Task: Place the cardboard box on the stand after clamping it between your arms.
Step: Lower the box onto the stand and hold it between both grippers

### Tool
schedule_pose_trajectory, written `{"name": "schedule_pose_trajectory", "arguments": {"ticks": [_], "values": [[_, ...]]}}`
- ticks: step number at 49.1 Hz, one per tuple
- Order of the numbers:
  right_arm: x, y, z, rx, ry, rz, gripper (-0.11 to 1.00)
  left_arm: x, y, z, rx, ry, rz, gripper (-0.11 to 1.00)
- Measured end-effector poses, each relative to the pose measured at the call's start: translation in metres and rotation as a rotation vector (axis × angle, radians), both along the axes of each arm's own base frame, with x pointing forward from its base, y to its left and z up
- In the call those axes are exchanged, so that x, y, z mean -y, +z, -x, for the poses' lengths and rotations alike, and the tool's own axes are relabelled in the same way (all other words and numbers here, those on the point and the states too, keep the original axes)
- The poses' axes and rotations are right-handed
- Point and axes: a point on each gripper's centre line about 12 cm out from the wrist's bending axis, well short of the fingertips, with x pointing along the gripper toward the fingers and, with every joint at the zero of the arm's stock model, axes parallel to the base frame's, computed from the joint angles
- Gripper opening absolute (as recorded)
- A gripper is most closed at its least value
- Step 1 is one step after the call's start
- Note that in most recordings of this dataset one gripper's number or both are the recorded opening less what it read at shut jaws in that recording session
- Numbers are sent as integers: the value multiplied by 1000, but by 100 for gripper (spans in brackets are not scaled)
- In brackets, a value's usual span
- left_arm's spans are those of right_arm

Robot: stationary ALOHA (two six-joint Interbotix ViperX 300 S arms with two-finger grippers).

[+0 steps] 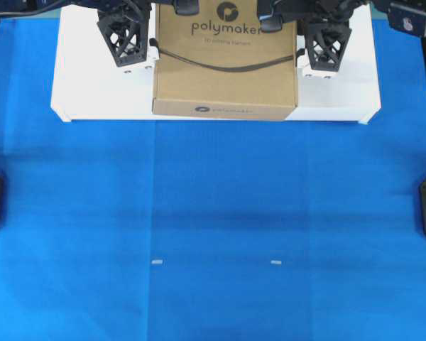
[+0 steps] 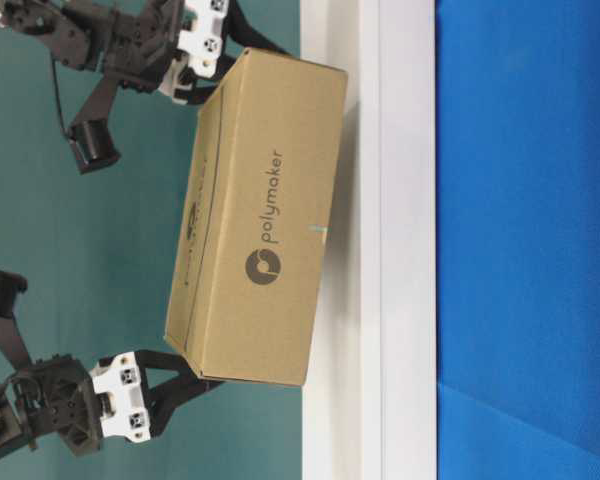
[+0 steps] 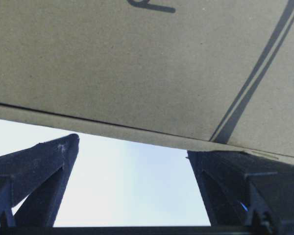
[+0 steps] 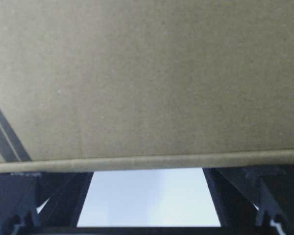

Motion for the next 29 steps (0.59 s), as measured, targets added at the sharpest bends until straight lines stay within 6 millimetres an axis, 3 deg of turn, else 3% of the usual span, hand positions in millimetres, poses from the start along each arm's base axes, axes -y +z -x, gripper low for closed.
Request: {"name": "schedule_pose_trajectory", "arguments": {"ticks": [16,29], "values": [[23,0,-6,21,14,-1,98,-19,-6,1,-25,3,-20,87],[29,2,-12,9,23,-9,98,-33,-19,4,-52,27,-7,87]]}}
